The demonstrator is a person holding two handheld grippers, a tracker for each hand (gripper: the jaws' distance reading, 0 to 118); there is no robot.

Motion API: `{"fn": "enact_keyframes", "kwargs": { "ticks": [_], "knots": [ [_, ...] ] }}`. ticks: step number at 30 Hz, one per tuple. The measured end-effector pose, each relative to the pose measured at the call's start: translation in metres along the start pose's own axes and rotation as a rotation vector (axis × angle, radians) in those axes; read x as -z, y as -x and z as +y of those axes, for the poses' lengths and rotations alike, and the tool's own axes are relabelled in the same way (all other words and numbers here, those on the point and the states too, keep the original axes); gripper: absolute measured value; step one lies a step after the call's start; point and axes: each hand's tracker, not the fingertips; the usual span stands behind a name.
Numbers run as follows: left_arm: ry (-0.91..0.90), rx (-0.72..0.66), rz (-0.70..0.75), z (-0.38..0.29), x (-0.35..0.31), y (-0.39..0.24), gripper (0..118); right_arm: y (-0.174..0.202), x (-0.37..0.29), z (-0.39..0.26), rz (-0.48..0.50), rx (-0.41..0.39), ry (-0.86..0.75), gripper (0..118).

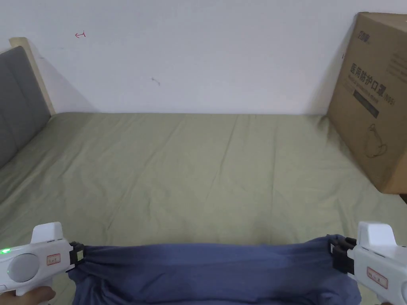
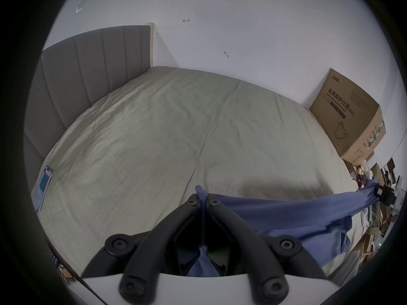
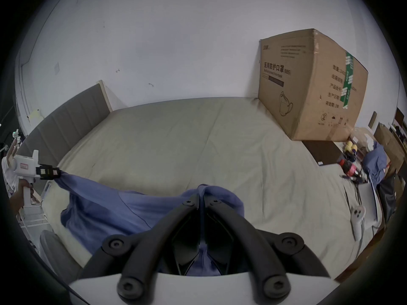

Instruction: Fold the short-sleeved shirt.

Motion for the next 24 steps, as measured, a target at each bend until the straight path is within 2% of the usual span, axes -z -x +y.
{"fn": "enact_keyframes", "kwargs": {
  "ticks": [9,16,21,22,24],
  "knots": [
    [0.063,0.024,0.022,-0.079,-0.029,0.018,0,-0.006,-0.037,-0.099,0.007,0.116,0.084,1],
    [0.128,0.044,0.06,-0.136,-0.015,0.025,0,-0.006,-0.014,-0.163,-0.062,0.184,0.195,1],
    [0.151,0.063,0.084,-0.153,-0.004,0.022,0,-0.006,0.003,-0.184,-0.1,0.224,0.246,1],
    [0.149,0.061,0.089,-0.153,-0.004,0.022,2,-0.005,0.002,-0.183,-0.104,0.237,0.244,2],
    [0.142,0.058,0.087,-0.149,-0.01,0.02,22,-0.003,-0.004,-0.179,-0.104,0.24,0.24,5]
  ]
}}
